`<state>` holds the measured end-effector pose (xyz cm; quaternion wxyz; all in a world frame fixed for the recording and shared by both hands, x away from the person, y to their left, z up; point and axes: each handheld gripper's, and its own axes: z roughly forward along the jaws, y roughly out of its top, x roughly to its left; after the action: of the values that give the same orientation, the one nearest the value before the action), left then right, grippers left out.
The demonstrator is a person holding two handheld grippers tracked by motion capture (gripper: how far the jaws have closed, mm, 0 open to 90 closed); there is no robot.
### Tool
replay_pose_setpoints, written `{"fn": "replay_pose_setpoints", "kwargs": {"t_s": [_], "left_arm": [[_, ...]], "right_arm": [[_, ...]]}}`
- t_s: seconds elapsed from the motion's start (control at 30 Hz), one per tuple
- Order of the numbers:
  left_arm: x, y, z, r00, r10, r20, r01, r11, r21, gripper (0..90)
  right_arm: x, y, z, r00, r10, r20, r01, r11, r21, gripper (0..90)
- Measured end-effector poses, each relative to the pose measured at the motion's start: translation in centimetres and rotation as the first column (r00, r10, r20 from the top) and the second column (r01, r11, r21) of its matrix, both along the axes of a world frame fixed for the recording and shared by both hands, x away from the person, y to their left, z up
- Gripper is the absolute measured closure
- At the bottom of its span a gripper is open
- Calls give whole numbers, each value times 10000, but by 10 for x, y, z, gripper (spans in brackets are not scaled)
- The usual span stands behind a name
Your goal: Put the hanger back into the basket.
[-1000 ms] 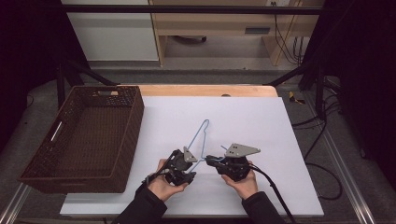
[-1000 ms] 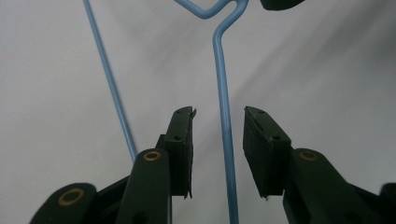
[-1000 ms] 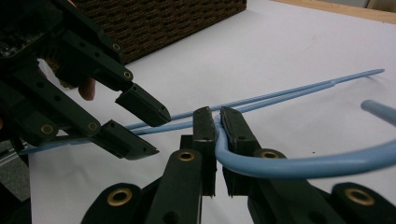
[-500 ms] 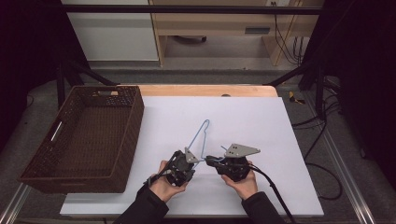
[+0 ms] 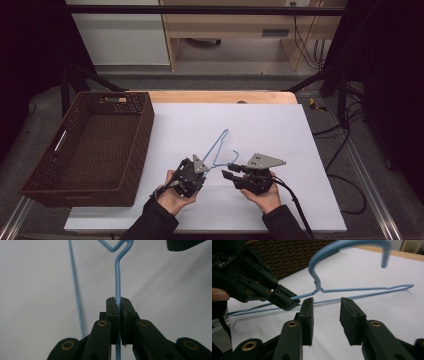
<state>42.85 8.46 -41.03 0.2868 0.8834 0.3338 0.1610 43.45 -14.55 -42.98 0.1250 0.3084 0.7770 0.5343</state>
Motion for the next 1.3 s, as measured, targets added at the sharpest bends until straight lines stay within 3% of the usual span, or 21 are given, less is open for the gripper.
{"fn": "replay_pose_setpoints", "kwargs": {"t_s": [0.27, 0.53, 0.77, 1.0, 1.03, 1.3], "left_arm": [[0, 10, 12, 10000, -48, 5, 48, 9984, -557, 870], [0, 22, 27, 9994, -340, 88, 347, 9947, -971, 870], [-1, 33, 39, 9981, -558, 247, 589, 9873, -1474, 870], [-3, 41, 48, 9972, -597, 446, 668, 9813, -1806, 870], [-3, 43, 51, 9968, -655, 454, 733, 9771, -1995, 870], [-2, 48, 62, 9942, -903, 588, 1012, 9699, -2215, 870]], "right_arm": [[-5, -26, 7, 9990, -443, 18, 443, 9988, 202, 503], [-6, -59, 11, 9929, -1185, 139, 1184, 9929, 88, 252], [-7, -81, 13, 9846, -1743, 135, 1744, 9846, -78, 115], [-8, -94, 13, 9777, -2088, 220, 2092, 9777, -186, 39], [-8, -94, 12, 9771, -2118, 197, 2123, 9769, -253, 39], [-8, -95, 10, 9779, -2087, 96, 2089, 9769, -451, 47]]}}
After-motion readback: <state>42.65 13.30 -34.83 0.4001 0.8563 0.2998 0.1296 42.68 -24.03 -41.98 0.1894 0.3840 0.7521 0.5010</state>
